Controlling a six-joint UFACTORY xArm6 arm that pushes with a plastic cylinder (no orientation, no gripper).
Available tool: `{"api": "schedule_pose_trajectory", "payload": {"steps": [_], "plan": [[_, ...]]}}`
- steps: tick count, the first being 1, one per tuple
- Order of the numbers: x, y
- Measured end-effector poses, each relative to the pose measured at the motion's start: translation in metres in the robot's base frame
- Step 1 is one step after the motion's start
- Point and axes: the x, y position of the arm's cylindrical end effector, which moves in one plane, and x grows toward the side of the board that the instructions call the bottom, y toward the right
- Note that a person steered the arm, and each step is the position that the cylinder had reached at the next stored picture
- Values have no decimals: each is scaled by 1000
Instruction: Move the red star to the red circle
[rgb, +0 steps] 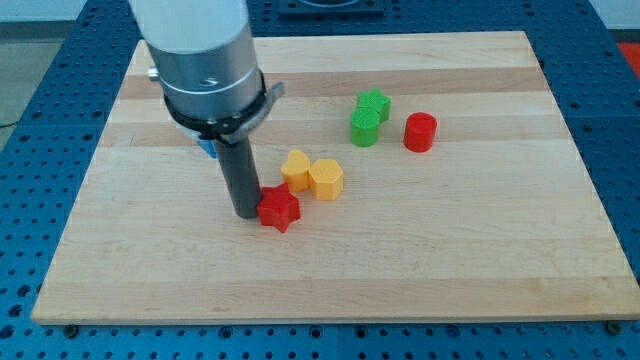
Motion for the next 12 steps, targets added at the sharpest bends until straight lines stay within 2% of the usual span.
{"api": "schedule_pose_trajectory", "payload": {"steps": [1, 3, 5, 6, 9, 12], "plan": [[13, 35], [13, 112], [6, 161], [-11, 162], [-27, 146], [-76, 157]]}}
